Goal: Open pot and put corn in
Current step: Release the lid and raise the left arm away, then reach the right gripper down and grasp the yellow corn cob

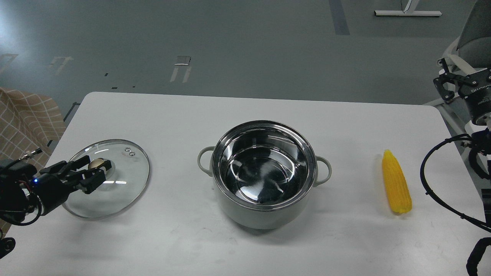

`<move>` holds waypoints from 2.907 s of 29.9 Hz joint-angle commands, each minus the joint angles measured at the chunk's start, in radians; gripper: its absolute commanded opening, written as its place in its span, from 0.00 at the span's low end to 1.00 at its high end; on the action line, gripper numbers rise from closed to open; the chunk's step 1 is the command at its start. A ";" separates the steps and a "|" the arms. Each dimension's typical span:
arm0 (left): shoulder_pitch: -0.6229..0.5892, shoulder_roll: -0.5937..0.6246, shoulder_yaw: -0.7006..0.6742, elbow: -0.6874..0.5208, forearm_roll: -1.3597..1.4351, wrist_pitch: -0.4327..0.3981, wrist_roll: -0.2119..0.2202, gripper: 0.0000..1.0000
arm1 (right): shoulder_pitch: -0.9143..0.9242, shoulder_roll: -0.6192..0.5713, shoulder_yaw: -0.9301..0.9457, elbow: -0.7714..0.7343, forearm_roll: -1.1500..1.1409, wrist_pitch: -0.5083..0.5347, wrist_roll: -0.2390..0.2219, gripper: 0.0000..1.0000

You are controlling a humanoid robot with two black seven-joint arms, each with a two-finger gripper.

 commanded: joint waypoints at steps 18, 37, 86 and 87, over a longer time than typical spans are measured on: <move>-0.516 -0.052 -0.088 0.095 -0.800 -0.129 -0.024 0.95 | -0.085 -0.286 -0.096 0.234 -0.460 0.000 0.000 1.00; -0.652 -0.373 -0.390 0.363 -1.619 -0.612 0.054 0.97 | -0.194 -0.396 -0.518 0.716 -1.595 0.000 -0.008 1.00; -0.680 -0.472 -0.437 0.354 -1.610 -0.603 0.091 0.97 | -0.313 -0.274 -0.716 0.578 -1.744 0.000 -0.080 0.80; -0.678 -0.472 -0.437 0.354 -1.610 -0.603 0.091 0.97 | -0.312 -0.258 -0.716 0.564 -1.744 0.000 -0.080 0.75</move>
